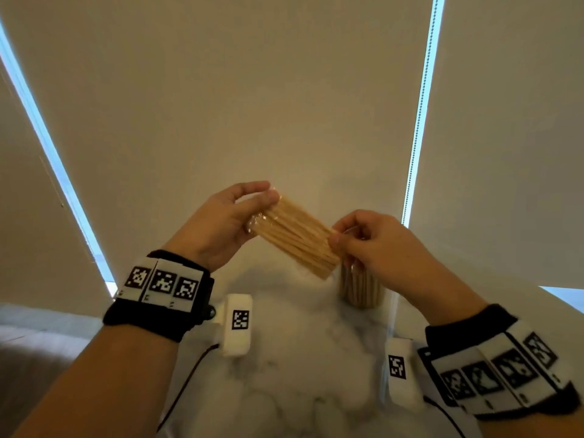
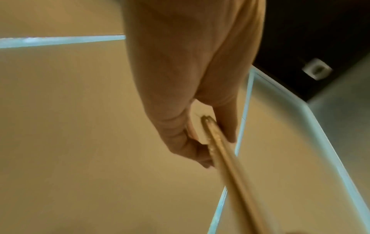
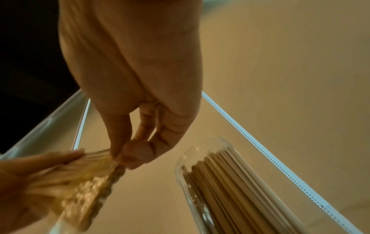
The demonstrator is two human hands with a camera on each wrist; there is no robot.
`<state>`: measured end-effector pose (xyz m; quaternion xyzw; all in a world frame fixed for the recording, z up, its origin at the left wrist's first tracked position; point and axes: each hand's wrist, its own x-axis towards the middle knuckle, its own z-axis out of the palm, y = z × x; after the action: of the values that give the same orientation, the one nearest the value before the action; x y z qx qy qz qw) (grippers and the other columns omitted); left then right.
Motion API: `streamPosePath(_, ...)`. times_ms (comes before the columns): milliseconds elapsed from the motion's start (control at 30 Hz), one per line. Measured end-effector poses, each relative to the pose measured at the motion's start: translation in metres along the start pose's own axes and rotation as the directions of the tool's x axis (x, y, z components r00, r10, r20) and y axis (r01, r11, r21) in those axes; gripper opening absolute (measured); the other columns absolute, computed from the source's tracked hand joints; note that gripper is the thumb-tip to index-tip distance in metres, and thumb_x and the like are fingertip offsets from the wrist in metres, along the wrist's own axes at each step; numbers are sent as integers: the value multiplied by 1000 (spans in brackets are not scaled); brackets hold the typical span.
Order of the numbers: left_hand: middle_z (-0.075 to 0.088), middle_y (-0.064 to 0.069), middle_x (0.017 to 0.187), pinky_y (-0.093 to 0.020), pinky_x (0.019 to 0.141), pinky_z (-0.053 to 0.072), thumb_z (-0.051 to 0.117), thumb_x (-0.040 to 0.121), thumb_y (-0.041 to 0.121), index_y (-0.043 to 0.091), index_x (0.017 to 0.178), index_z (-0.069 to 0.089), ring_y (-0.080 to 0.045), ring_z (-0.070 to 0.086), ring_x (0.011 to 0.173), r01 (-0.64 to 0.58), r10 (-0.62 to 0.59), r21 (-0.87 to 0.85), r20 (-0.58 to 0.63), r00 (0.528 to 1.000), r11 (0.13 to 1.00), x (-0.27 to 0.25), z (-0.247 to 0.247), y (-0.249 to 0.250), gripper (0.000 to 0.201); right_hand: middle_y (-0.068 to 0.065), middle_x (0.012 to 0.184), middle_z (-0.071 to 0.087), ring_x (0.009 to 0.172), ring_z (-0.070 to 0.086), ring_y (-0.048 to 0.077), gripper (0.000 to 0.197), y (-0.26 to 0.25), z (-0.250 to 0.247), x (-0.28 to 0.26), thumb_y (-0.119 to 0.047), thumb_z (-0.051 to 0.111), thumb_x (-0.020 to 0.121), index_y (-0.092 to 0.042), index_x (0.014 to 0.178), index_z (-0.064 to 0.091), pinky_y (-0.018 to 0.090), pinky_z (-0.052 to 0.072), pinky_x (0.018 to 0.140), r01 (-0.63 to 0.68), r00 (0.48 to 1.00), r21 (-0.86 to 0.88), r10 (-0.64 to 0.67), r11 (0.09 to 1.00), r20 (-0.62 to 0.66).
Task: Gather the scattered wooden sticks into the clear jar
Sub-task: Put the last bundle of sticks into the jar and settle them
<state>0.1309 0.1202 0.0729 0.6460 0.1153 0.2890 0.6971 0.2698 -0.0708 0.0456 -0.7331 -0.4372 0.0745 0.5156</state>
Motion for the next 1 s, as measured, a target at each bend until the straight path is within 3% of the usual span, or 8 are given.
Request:
streamPosePath(100, 72, -8, 106, -37, 94, 56, 63, 95, 27, 3, 125, 64, -18, 68, 98, 31, -15, -288, 57, 998, 957, 2, 20, -6, 38, 4, 75, 74, 66, 71, 17, 7, -12, -4, -3, -19, 68, 93, -13, 95, 69, 28, 59, 64, -36, 999, 158, 35, 987, 14)
streamPosePath(233, 71, -12, 129, -43, 96, 58, 55, 103, 26, 10, 136, 63, -25, 68, 117, 154, -116, -333, 132, 985, 930, 2, 50, -11, 38, -2, 80, 74, 71, 72, 11, 8, -11, 0, -4, -25, 67, 93, -19, 89, 68, 25, 59, 68, -17, 1000, 62, 17, 998, -7)
streamPosePath(400, 77, -12, 108, -42, 90, 60, 52, 106, 18, 3, 131, 64, -28, 74, 106, 164, -170, -418, 22, 985, 894, 9, 65, -23, 31, -13, 80, 66, 77, 62, 4, 14, 4, 7, -1, -29, 67, 92, -29, 79, 62, 17, 46, 67, 39, 978, -224, -83, 974, -191)
streamPosePath(600, 76, -11, 96, -42, 85, 62, 53, 105, 15, 1, 122, 64, -26, 76, 93, 173, -221, -407, -75, 972, 897, 21, 56, -30, 24, -18, 90, 58, 86, 57, 3, 12, 9, 18, -1, -30, 64, 93, -34, 85, 57, 22, 50, 77, 183, 950, -304, -248, 935, -191)
streamPosePath(733, 72, -11, 89, -42, 78, 64, 54, 104, 10, 4, 107, 63, -24, 76, 82, 172, -257, -492, -111, 960, 853, 28, 37, -32, 12, -14, 96, 63, 95, 60, 6, 4, 3, 17, -3, -31, 58, 96, -34, 98, 57, 30, 52, 83, 271, 959, -30, -272, 962, -75)
streamPosePath(833, 70, -11, 87, -43, 87, 61, 55, 104, 10, 4, 106, 62, -24, 73, 81, 217, -313, -546, -90, 945, 810, 31, 30, -36, 10, -19, 100, 60, 100, 54, 5, 17, 6, 20, -6, -31, 50, 100, -40, 114, 55, 29, 49, 86, 296, 952, -109, -284, 949, 112)
streamPosePath(933, 67, -10, 80, -40, 82, 61, 55, 104, 10, 6, 93, 62, -23, 69, 76, 229, -335, -564, -90, 938, 793, 32, 32, -37, 14, -29, 101, 56, 106, 43, 0, 20, 9, 21, -7, -31, 48, 98, -42, 102, 64, 30, 43, 92, 284, 952, -224, -246, 932, 184)
streamPosePath(1000, 67, -10, 78, -45, 97, 56, 55, 104, 9, 7, 88, 61, -23, 69, 76, 201, -325, -584, -116, 938, 787, 33, 30, -37, 17, -26, 97, 59, 104, 48, 2, 19, 9, 15, -6, -28, 49, 93, -37, 89, 66, 36, 47, 93, 252, 958, -203, -215, 946, 189)
